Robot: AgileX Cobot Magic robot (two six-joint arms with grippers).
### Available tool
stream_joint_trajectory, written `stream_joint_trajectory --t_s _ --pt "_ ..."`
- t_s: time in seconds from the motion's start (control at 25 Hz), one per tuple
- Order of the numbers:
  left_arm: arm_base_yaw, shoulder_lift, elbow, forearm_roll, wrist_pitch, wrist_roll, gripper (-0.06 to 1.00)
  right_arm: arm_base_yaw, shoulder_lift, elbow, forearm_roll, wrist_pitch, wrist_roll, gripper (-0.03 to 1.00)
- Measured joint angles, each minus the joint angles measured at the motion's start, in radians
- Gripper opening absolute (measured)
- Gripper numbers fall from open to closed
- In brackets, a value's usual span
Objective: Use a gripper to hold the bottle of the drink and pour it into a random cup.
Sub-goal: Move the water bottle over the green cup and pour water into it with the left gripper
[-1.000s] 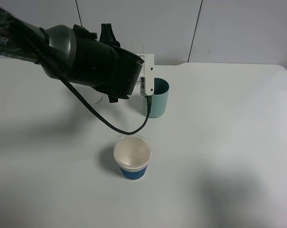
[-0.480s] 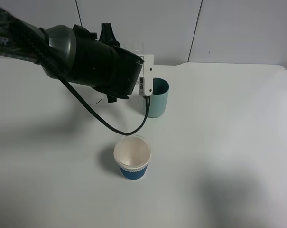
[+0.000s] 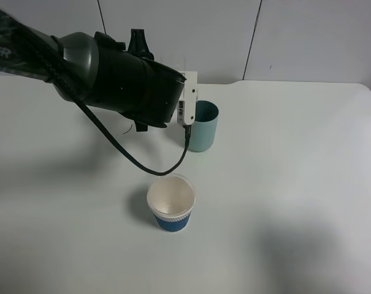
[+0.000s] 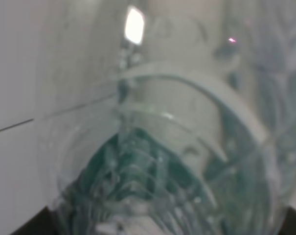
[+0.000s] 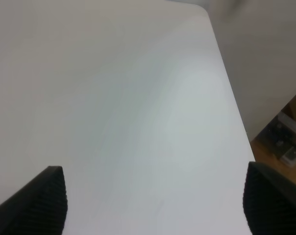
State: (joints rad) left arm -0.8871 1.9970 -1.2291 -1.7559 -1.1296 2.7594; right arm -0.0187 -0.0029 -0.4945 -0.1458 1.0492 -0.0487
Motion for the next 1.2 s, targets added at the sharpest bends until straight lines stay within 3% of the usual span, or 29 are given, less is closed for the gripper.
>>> stream_joint_trajectory --t_s 1.2 --pt "0.0 0.0 0.0 0.0 -0.002 0.048 0.52 0.0 0.0 0.0 0.0 0.0 0.0 0.74"
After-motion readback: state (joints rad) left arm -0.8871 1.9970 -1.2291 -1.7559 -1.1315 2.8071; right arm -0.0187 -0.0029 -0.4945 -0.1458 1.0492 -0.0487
